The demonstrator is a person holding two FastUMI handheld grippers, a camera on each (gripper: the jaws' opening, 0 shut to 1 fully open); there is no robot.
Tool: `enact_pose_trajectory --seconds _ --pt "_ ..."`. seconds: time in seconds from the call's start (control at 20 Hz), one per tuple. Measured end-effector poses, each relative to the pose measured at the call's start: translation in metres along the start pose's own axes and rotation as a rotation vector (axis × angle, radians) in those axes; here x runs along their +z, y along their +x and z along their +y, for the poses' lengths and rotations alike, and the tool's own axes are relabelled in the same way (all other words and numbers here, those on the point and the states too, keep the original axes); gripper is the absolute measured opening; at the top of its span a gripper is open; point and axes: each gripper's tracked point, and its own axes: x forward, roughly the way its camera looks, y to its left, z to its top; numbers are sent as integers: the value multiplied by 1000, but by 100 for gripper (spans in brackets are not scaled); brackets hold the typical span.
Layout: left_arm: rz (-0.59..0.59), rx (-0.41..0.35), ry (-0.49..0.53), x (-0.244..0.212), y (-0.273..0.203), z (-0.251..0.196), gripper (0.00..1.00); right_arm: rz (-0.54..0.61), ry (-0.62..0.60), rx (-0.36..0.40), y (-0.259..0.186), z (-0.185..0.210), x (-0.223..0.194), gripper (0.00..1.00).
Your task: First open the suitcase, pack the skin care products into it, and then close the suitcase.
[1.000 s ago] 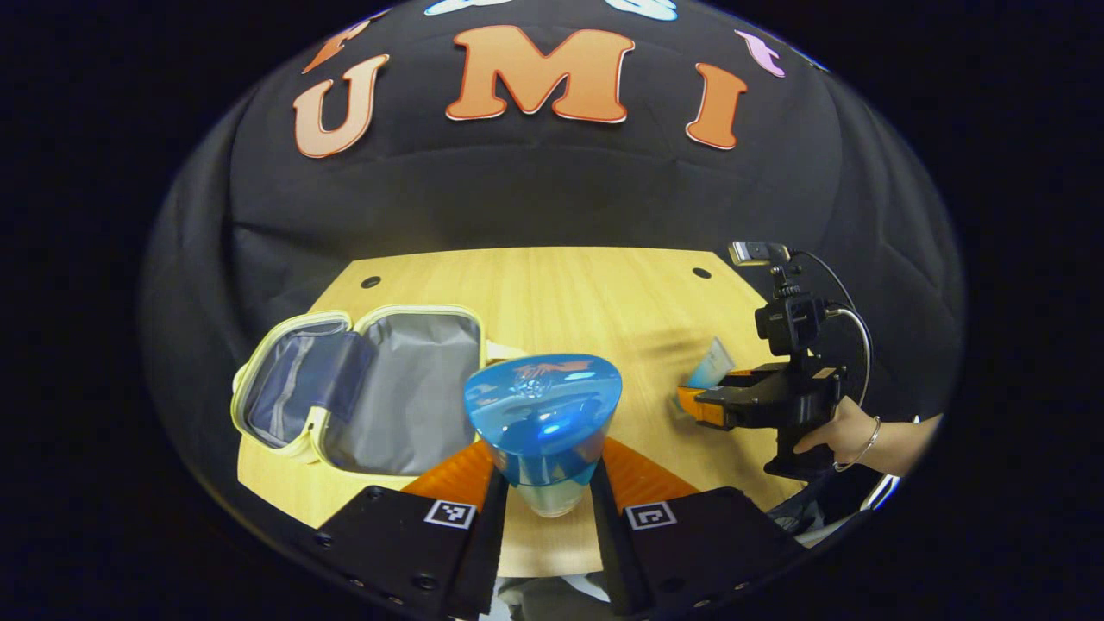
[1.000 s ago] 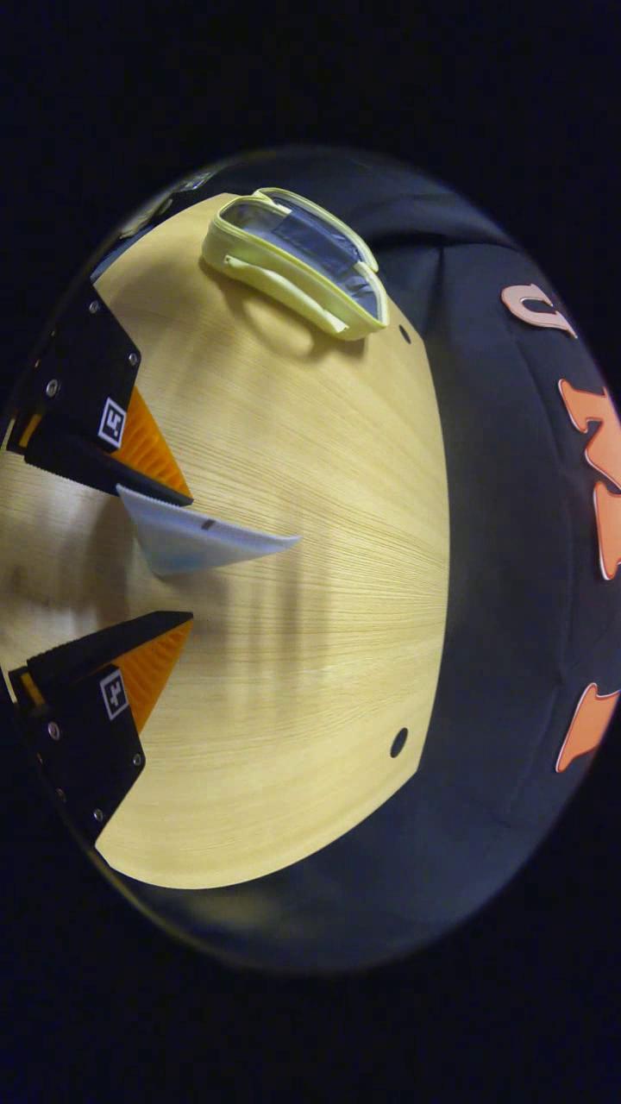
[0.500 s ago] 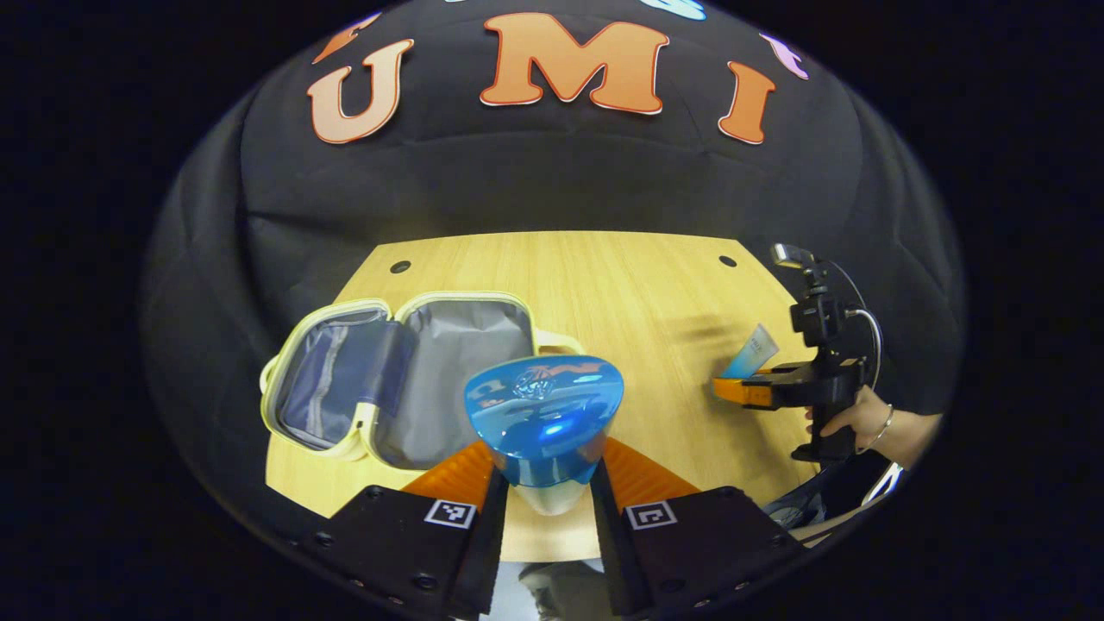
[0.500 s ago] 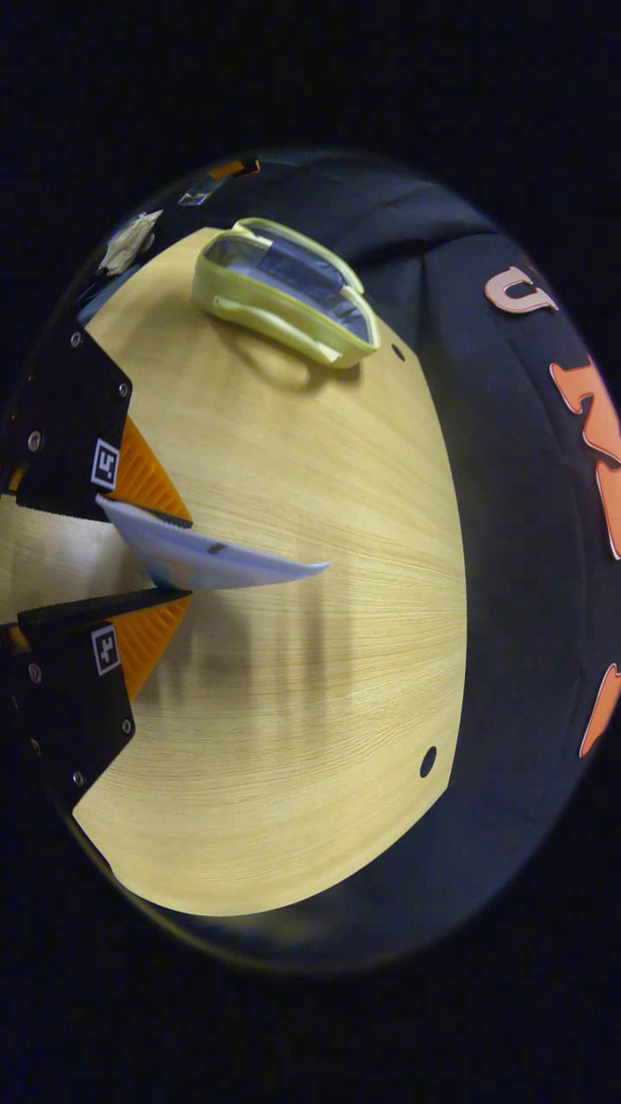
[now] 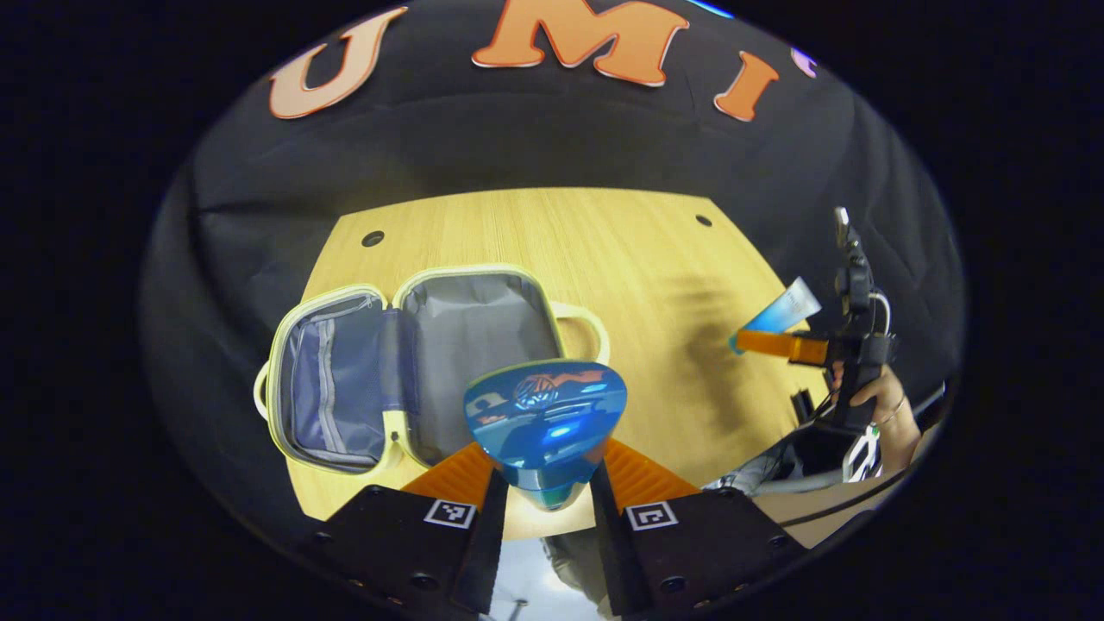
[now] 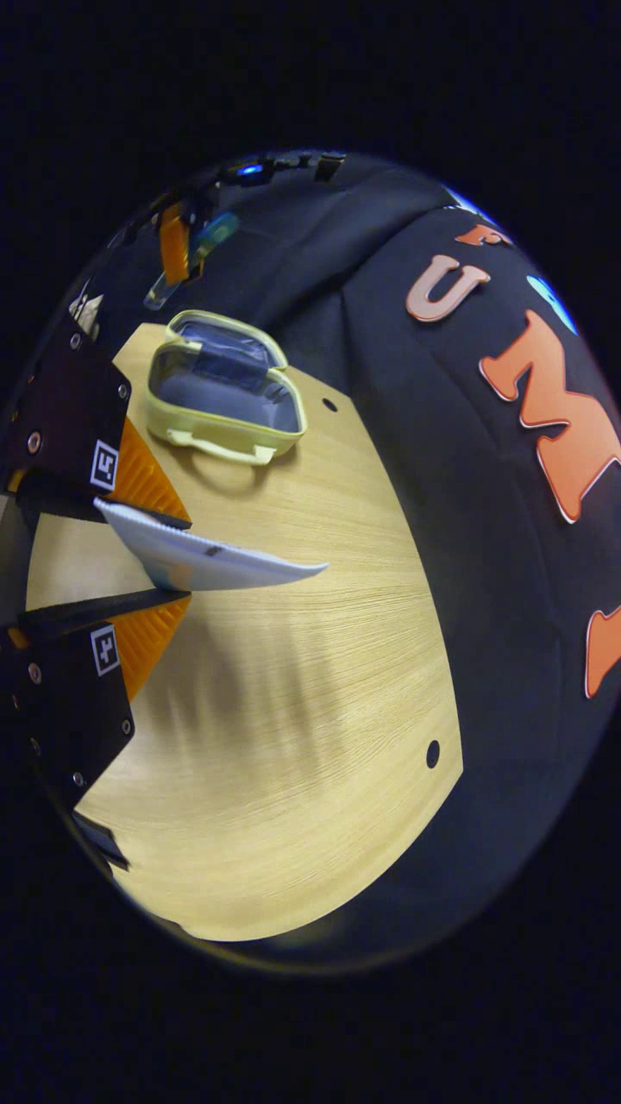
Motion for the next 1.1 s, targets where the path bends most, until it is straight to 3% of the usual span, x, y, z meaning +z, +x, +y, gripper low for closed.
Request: enact_pose_trajectory --seconds 0.35,0.7,1.1 --pt "237 -97 99 -1 39 42 49 -37 137 -7 -7 65 -35 43" --pt "412 -74 105 9 101 35 49 2 194 -99 -13 70 -74 42" --pt "416 -43 85 17 143 42 50 24 189 -128 -12 76 -81 43"
